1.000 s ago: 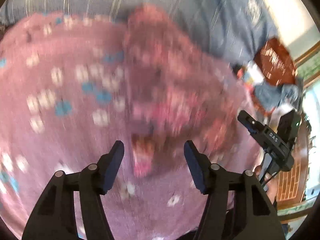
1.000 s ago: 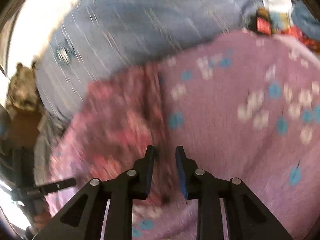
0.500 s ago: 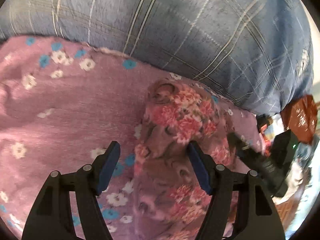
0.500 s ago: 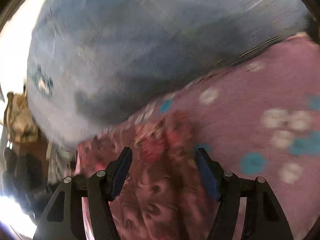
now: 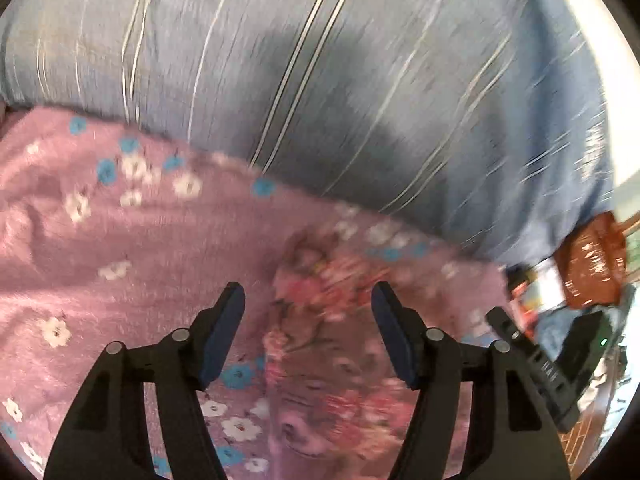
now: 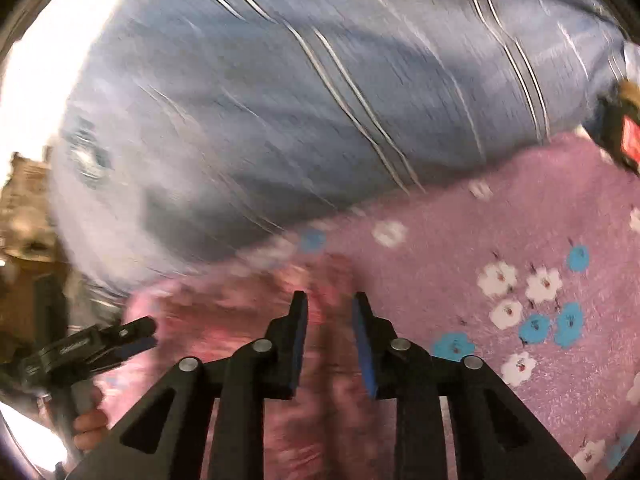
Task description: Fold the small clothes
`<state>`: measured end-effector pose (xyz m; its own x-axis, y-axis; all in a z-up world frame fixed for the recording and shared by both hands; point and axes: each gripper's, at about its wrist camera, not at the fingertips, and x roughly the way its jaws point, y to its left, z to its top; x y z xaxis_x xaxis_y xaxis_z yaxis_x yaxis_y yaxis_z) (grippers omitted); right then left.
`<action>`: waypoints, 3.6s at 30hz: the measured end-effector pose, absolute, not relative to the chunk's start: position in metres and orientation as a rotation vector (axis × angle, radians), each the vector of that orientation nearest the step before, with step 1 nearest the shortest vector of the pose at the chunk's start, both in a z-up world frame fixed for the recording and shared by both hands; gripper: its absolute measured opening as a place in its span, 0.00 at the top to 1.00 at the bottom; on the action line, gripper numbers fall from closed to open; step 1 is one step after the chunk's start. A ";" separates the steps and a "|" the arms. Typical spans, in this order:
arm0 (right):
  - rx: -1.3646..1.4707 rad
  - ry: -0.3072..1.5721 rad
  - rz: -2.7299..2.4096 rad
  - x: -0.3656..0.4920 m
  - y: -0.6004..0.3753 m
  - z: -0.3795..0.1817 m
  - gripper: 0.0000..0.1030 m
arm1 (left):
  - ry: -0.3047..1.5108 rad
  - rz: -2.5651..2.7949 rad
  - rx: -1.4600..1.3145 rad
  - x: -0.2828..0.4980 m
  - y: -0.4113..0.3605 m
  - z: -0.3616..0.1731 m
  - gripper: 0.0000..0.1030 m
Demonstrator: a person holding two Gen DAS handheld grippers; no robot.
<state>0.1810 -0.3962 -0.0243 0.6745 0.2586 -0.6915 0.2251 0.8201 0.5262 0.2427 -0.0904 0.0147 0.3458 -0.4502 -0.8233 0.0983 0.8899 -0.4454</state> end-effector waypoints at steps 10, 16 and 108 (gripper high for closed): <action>0.397 0.979 0.050 0.206 -0.335 -0.051 0.77 | 1.259 -0.249 -0.153 0.258 -0.134 -0.050 0.27; 0.404 0.935 0.058 0.189 -0.337 -0.034 0.71 | 1.320 -0.308 -0.322 0.255 -0.097 -0.019 0.33; 0.430 0.874 0.225 0.031 -0.233 -0.044 0.38 | 1.060 -0.500 -0.281 0.041 0.065 0.004 0.40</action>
